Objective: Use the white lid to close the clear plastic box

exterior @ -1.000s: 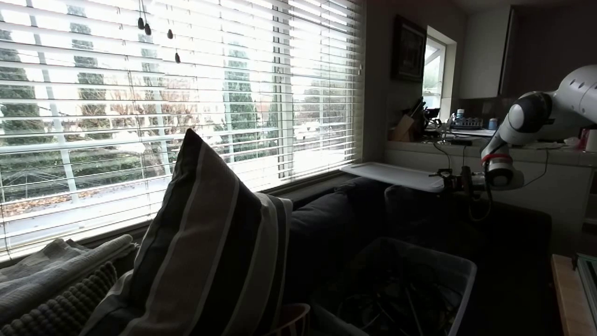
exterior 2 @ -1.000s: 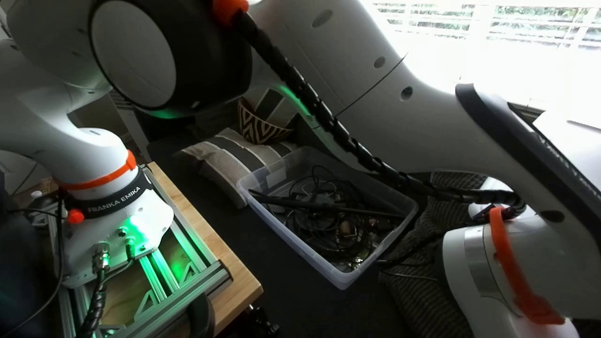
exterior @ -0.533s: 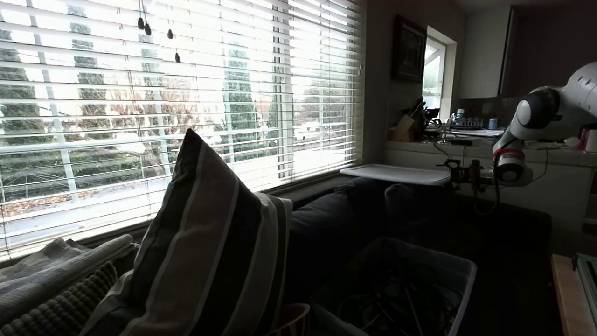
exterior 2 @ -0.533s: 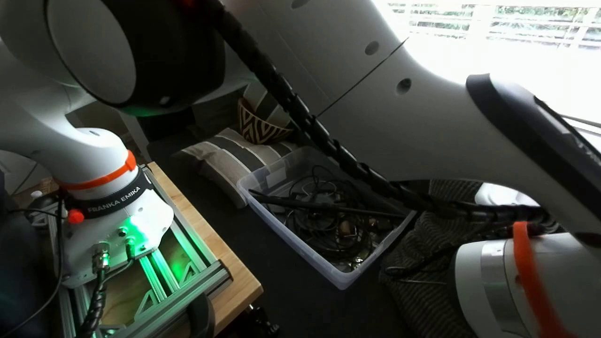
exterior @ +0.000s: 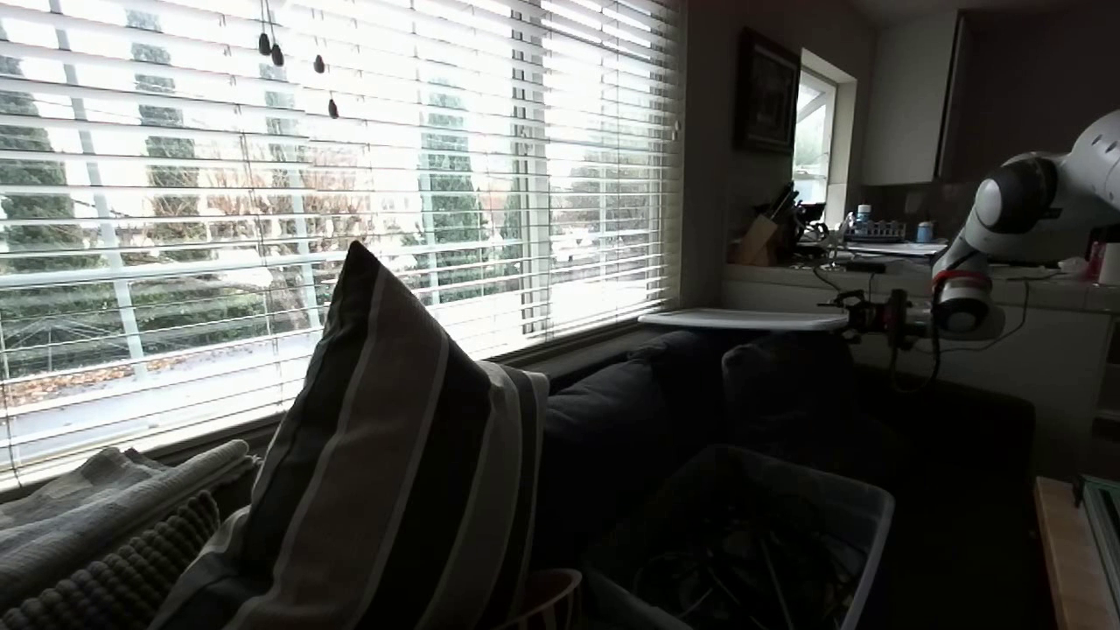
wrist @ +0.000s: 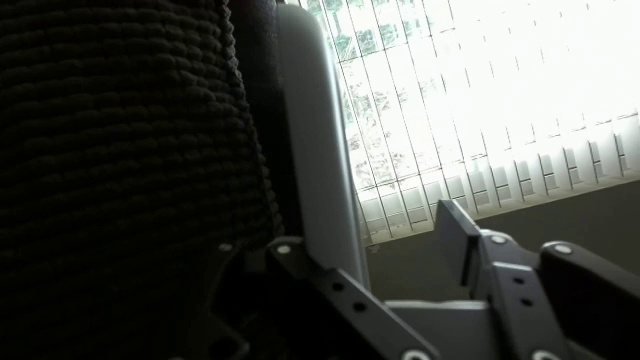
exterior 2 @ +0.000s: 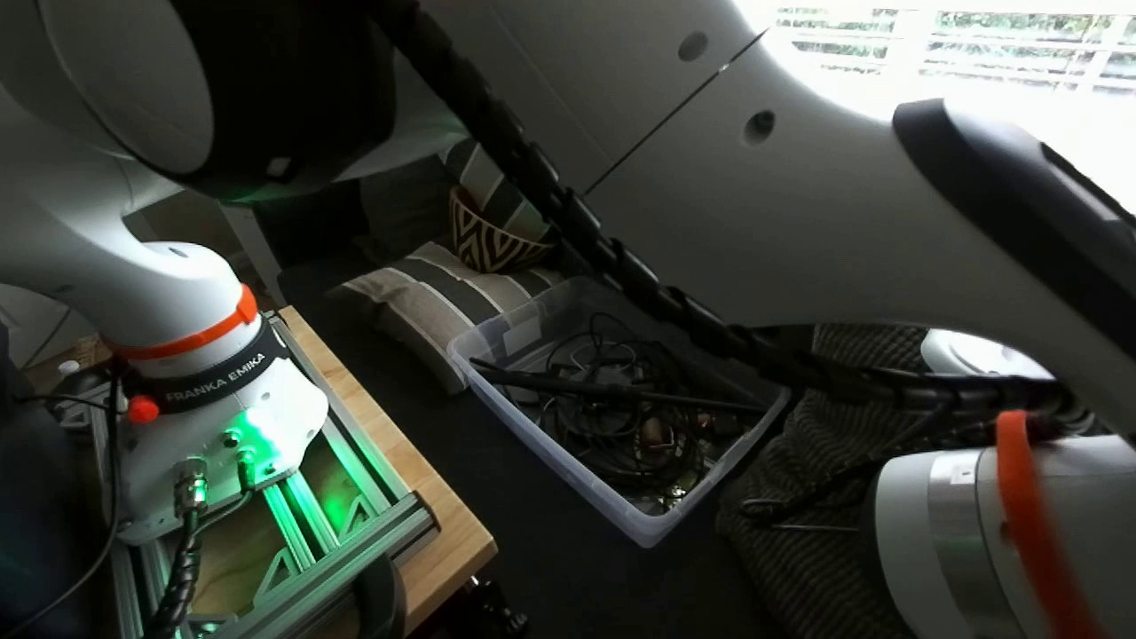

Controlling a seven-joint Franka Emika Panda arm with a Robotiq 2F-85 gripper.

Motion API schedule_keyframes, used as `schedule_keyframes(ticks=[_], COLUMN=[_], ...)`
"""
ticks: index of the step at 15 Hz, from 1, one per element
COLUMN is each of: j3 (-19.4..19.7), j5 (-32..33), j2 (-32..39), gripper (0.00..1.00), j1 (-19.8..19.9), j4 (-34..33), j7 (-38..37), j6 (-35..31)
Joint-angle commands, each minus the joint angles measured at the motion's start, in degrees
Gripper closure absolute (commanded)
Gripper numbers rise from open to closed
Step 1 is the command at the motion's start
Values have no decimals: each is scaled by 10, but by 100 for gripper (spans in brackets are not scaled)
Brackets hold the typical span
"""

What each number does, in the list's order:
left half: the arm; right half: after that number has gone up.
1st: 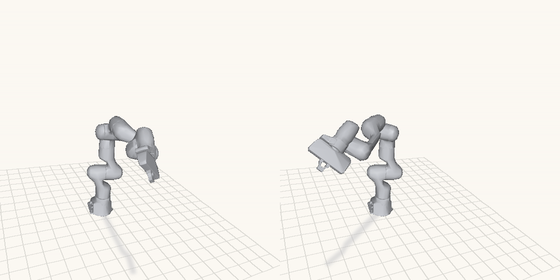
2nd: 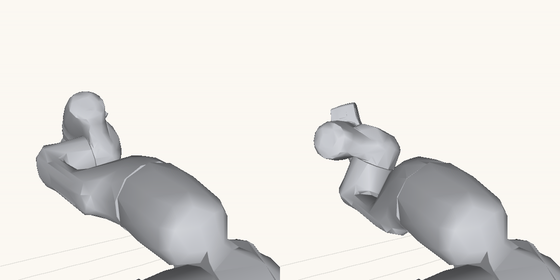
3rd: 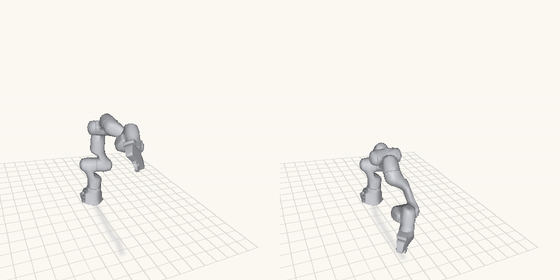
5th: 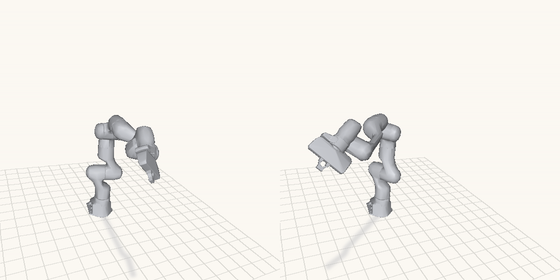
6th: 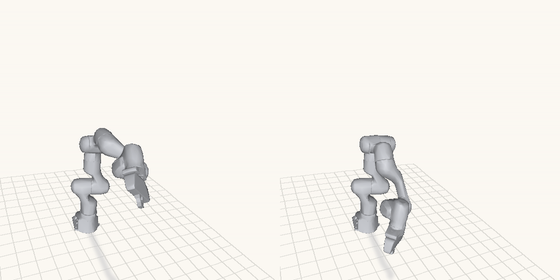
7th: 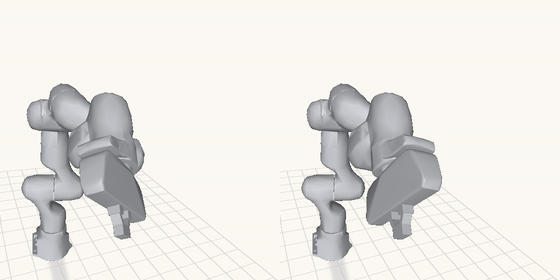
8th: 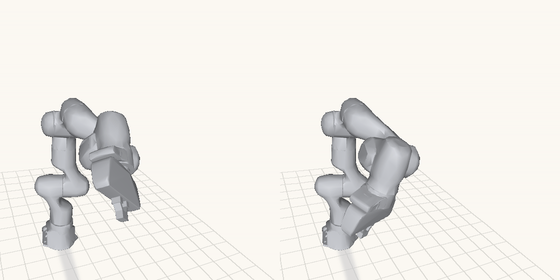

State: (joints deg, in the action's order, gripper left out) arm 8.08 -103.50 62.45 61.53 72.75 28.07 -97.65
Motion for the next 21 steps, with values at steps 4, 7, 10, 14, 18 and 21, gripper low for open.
schedule_keyframes(ticks=[4, 7, 10, 14, 18, 21], j3=[-5, -4, -6, -1, 27, 41], j5=[-20, -21, -14, 24, 103, 156], j2=[-22, -27, -35, -40, -44, -47], gripper=[100, 98, 98, 98, 98, 98], j1=[-3, -4, 2, 17, 21, 22], j4=[34, 42, 49, 57, 72, 83], j7=[7, 10, 17, 16, 27, 49], j6=[4, 6, 37, 167, 293, 352])
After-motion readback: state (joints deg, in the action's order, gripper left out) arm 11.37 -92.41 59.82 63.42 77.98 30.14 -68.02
